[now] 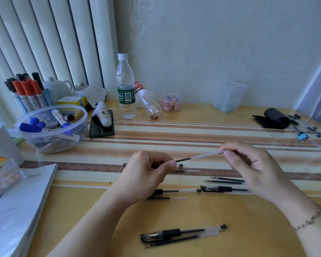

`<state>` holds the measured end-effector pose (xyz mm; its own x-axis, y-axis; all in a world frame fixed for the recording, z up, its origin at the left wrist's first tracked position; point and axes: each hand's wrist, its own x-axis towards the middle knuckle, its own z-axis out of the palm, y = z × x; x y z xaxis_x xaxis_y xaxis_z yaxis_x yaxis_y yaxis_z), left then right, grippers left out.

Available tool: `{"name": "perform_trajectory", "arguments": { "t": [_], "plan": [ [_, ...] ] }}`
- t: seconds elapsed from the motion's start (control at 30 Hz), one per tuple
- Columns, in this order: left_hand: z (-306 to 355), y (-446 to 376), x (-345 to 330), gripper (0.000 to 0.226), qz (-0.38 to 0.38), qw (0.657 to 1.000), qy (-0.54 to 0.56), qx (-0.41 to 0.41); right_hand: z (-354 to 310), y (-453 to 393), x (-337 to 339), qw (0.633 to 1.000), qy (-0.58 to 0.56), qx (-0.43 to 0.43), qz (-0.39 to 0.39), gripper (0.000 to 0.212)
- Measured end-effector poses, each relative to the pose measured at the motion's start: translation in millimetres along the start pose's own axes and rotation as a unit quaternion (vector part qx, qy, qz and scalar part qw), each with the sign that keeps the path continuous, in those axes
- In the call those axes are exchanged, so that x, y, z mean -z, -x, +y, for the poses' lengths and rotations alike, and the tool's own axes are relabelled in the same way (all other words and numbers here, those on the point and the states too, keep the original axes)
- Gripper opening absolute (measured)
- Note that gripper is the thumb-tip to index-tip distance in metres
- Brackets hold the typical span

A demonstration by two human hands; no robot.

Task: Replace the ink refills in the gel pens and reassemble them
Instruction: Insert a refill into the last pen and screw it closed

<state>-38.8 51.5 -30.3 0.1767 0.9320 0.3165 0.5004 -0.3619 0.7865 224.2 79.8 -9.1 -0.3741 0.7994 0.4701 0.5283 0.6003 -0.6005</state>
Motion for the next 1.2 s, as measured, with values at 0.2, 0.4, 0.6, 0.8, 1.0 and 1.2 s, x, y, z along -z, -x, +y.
{"name": "perform_trajectory", "arguments": {
  "t": [0.2, 0.4, 0.6, 0.8, 1.0, 1.2],
  "plan": [
    [1, 3, -4, 0.017, -0.009, 0.995, -0.095, -0.031, -8, 2, 8, 0.971, 0.233, 0.044, -0.033, 0.025],
    [9, 8, -24, 0.024, -0.035, 0.993, -0.09, -0.067, -26, 8, -28, 0.977, 0.166, 0.069, -0.118, 0.031],
    [9, 7, -23, 0.034, -0.006, 0.992, -0.078, -0.1, -34, 8, -36, 0.978, 0.175, 0.103, -0.036, 0.014],
    [9, 7, -17, 0.033, 0.023, 0.994, -0.074, -0.079, -31, 12, -36, 0.984, 0.141, 0.029, -0.101, 0.023],
    [11, 8, -16, 0.035, 0.015, 0.995, -0.068, -0.073, -31, 11, -32, 0.98, 0.174, 0.032, -0.093, 0.025],
    [11, 7, -13, 0.03, 0.004, 0.997, -0.049, -0.051, -30, 11, -31, 0.991, 0.104, 0.007, -0.086, 0.015]
  ]
}}
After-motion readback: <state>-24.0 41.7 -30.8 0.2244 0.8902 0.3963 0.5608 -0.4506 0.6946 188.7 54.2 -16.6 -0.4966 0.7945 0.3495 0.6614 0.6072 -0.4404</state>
